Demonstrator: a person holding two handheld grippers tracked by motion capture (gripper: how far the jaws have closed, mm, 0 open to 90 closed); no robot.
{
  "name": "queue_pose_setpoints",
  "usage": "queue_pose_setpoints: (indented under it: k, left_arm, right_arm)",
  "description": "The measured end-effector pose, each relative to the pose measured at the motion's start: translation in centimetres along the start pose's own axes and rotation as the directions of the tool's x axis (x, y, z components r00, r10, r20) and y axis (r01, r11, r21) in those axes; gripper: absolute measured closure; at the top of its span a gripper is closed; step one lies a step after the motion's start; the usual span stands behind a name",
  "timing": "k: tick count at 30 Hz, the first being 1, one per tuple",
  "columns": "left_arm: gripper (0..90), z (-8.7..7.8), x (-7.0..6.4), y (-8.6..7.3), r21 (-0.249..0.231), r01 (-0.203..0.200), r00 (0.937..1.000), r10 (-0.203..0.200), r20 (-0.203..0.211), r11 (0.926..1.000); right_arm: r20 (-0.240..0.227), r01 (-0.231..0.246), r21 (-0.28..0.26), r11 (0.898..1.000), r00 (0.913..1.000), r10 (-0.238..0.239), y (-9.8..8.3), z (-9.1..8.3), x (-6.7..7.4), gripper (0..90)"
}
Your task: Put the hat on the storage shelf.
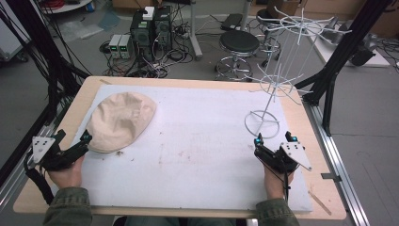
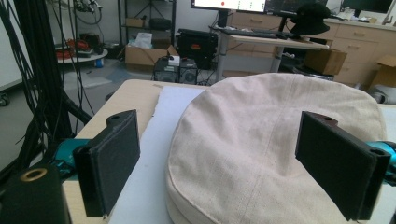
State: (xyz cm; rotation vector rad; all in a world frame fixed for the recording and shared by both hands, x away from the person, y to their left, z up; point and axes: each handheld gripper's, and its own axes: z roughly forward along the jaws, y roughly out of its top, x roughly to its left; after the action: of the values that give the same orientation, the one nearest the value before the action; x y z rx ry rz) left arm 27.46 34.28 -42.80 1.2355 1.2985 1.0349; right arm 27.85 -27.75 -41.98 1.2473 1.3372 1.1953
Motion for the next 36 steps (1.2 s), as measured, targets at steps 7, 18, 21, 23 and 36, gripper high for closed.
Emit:
queue_pose_setpoints:
  k: [7, 18, 21, 23, 36]
  left_arm:
    - [14.2, -0.1, 0.0, 0.1, -0.015, 0.003, 1.0000, -0.003, -0.003, 0.9999]
    - [14.2, -0.4, 0.0, 0.2, -0.018, 0.004, 1.0000, -0.004, -0.009, 0.9998]
    - [14.2, -0.5, 0.0, 0.3, -0.026, 0.002, 0.9999, -0.002, -0.013, 0.9997]
    - [14.2, -0.6, 0.1, 0.4, -0.028, 0.002, 0.9999, -0.003, -0.014, 0.9996]
    - [14.4, -0.9, 0.1, 2.4, -0.058, -0.008, 0.9994, 0.006, -0.033, 0.9983]
  right_arm:
    - [-0.003, -0.013, 0.006, 1.000, 0.9999, 0.013, 0.0, 0.0, -0.1, 4.8]
    - [-0.007, -0.026, 0.011, 1.000, 0.9996, 0.026, -0.1, 0.0, -0.1, 4.8]
    - [-0.011, -0.028, 0.013, 1.000, 0.9996, 0.028, -0.1, 0.0, -0.2, 4.8]
    - [-0.012, -0.029, 0.015, 0.999, 0.9995, 0.029, -0.1, 0.1, -0.2, 4.8]
    - [-0.024, -0.031, 0.027, 0.999, 0.9992, 0.032, -0.2, 0.2, 0.0, 4.9]
